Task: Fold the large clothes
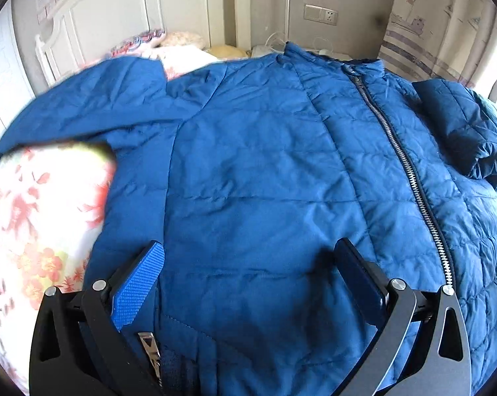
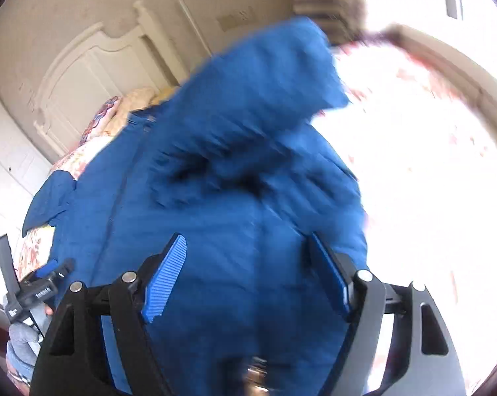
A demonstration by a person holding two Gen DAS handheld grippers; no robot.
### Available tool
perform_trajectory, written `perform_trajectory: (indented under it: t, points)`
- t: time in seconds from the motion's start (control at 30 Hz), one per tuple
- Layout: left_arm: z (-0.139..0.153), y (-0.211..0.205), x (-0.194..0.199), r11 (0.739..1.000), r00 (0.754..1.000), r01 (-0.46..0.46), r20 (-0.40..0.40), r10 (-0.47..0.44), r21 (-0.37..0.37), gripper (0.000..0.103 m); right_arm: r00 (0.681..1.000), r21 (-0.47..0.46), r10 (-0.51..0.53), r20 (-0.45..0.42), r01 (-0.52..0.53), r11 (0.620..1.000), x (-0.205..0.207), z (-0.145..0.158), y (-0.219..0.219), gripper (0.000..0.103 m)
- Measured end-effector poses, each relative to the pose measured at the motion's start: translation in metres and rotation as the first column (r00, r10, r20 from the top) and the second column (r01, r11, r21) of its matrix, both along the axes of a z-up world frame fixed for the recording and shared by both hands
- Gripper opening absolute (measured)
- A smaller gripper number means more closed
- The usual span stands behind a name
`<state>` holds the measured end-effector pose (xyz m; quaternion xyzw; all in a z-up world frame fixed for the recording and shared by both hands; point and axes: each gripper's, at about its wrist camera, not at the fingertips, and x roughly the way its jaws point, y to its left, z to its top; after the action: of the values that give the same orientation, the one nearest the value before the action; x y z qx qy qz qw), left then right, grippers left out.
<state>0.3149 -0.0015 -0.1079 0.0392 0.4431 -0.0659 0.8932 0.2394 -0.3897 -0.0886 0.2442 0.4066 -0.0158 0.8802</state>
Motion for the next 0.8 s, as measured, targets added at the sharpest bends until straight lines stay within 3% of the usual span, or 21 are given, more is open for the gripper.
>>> perform_trajectory:
  t: [0.1,0.17,0.3,0.37,0.47,0.57,0.73,0.8]
  points:
    - [0.02,-0.028,-0.006,0.998,0.998,0.057,0.04,-0.056,-0.025,0.099,0.992,0.049,-0.085,0.093,0.081,0.996,-0.027,0.01,-0.022,0.07]
    - [0.035,-0.056,-0.007,0.994,0.991,0.107,0.078,-0.106,-0.008,0.099,0.992,0.049,-0.091,0.092,0.087,0.995,-0.038,0.01,-0.027,0.07]
    - [0.064,-0.14,0.0,0.961,0.949,0.268,0.155,-0.275,0.064,0.099,0.998,-0.09,-0.038,0.052,0.042,0.995,-0.055,0.008,-0.008,0.067]
    - [0.073,-0.183,0.003,0.929,0.915,0.359,0.164,-0.37,0.092,0.099,0.999,-0.151,-0.007,0.053,0.015,0.988,-0.069,0.007,-0.001,0.067]
    - [0.081,-0.263,-0.006,0.835,0.82,0.536,0.159,-0.55,0.126,0.099,0.998,-0.214,0.016,0.054,-0.004,0.977,-0.077,0.001,0.012,0.067]
    - [0.082,-0.324,-0.017,0.756,0.744,0.624,0.146,-0.652,0.197,0.099,0.997,-0.252,0.033,0.076,-0.013,0.968,-0.075,0.0,0.026,0.067]
    - [0.069,-0.378,-0.013,0.706,0.718,0.651,0.073,-0.692,0.28,0.099,0.992,-0.237,0.044,0.114,-0.016,0.971,-0.078,0.0,0.033,0.067]
    - [0.056,-0.39,-0.009,0.688,0.725,0.636,0.035,-0.688,0.35,0.099,0.992,-0.223,0.056,0.115,-0.029,0.974,-0.078,-0.001,0.033,0.067]
